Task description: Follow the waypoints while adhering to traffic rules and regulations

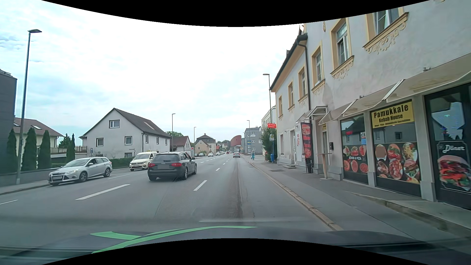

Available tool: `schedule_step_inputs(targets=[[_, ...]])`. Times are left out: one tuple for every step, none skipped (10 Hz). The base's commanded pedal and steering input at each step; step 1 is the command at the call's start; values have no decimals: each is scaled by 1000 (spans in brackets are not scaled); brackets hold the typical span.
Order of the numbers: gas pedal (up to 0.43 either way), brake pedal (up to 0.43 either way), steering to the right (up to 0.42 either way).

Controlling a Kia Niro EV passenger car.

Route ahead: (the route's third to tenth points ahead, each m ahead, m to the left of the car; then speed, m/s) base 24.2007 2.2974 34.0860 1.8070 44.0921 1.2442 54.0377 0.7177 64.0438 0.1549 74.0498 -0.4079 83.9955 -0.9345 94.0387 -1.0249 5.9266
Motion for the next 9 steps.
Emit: schedule_step_inputs(targets=[[169,0,6],[169,0,6],[157,0,6],[157,0,6],[157,0,5],[157,0,5],[150,0,5],[138,0,5],[130,0,5]])
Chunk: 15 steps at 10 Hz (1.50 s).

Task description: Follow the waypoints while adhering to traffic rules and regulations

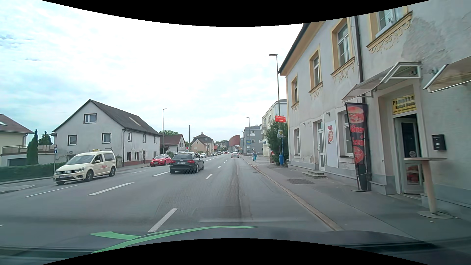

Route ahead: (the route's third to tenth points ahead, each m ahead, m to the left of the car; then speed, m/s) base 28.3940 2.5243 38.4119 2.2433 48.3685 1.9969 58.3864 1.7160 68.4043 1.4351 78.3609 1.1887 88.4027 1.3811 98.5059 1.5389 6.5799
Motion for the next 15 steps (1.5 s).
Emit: schedule_step_inputs(targets=[[130,0,5],[118,0,5],[118,0,4],[110,0,4],[110,0,4],[110,0,4],[98,0,3],[98,0,0],[98,0,0],[98,0,0],[98,0,0],[87,0,-1],[87,0,-2],[87,0,-4],[79,0,-6]])
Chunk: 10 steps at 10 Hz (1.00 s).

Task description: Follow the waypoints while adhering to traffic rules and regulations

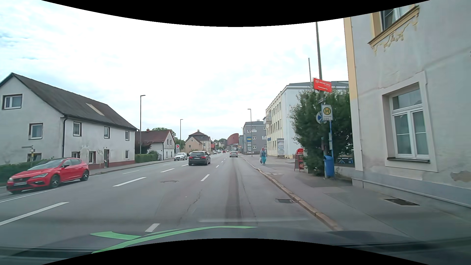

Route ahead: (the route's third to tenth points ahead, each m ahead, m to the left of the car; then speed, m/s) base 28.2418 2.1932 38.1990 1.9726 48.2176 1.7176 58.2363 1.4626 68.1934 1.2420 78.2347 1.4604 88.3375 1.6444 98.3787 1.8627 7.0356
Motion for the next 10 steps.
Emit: schedule_step_inputs(targets=[[79,0,-8],[79,0,-7],[79,0,-7],[79,0,-7],[79,0,-5],[79,0,-5],[79,0,-4],[79,0,-4],[87,0,-4],[98,0,-4]])
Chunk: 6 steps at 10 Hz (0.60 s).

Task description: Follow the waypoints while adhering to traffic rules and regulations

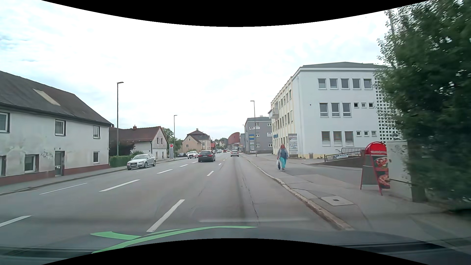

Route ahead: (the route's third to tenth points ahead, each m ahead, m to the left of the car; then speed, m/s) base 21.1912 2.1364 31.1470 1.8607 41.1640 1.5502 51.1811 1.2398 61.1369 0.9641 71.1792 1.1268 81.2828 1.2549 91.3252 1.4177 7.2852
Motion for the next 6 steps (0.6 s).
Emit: schedule_step_inputs(targets=[[98,0,-4],[98,0,-4],[98,0,-3],[98,0,-2],[98,0,-2],[98,0,-2]])
